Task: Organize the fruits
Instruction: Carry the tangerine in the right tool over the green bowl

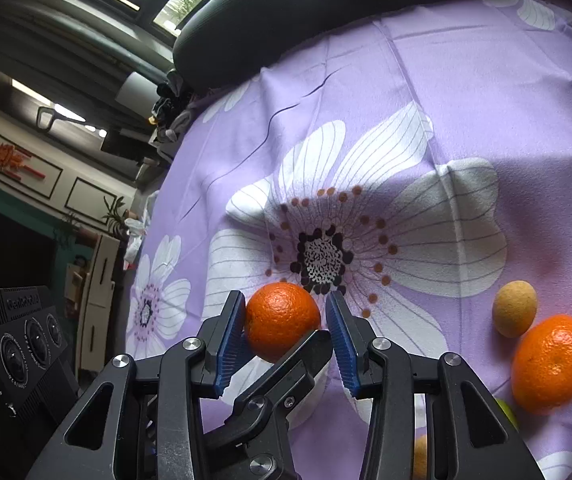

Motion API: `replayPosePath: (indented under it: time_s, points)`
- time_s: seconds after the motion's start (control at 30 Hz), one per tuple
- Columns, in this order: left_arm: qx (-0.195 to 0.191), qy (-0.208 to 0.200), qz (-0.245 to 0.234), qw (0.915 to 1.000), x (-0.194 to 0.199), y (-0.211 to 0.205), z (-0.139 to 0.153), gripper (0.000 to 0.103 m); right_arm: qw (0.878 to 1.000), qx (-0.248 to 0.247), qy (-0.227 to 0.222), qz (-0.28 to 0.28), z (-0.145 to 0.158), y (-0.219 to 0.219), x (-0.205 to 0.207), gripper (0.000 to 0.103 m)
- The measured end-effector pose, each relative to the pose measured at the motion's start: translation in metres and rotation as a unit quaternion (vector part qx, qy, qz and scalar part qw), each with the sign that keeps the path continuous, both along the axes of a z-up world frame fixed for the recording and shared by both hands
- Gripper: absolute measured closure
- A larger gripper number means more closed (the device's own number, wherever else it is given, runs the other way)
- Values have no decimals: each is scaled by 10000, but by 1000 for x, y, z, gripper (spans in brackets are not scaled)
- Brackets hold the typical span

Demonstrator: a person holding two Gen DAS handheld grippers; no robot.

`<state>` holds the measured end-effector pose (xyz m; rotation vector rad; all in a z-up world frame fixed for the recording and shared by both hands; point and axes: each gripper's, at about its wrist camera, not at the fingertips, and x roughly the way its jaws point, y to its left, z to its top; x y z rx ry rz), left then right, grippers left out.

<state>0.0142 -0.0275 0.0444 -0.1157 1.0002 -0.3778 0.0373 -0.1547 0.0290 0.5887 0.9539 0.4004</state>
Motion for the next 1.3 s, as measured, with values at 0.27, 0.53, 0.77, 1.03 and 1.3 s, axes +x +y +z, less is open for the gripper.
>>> replayPosePath:
  time_s: [0.27, 0.53, 0.77, 1.03, 1.3]
  points:
    - [-243, -585, -285, 9976, -23, -17, 34, 63, 9975, -102, -544, -445, 34, -19, -30, 57]
    - [-629, -1186, -799, 9877, -55, -47, 68, 63, 9872, -364, -1178, -1009, 73, -50, -73, 57]
    - [-1000, -1472, -1367, 9745, -78, -80, 87, 63, 9739, -753, -1497, -1529, 97, -80, -109, 57]
    - [-1026, -1450, -2161, 9601, -102, -124, 82, 63, 9578, -819, -1503, -2307, 91, -117, -150, 57]
    - [-949, -1235, -2649, 9516, -106, -164, 65, 63, 9483, -603, -1294, -2835, 71, -151, -167, 57]
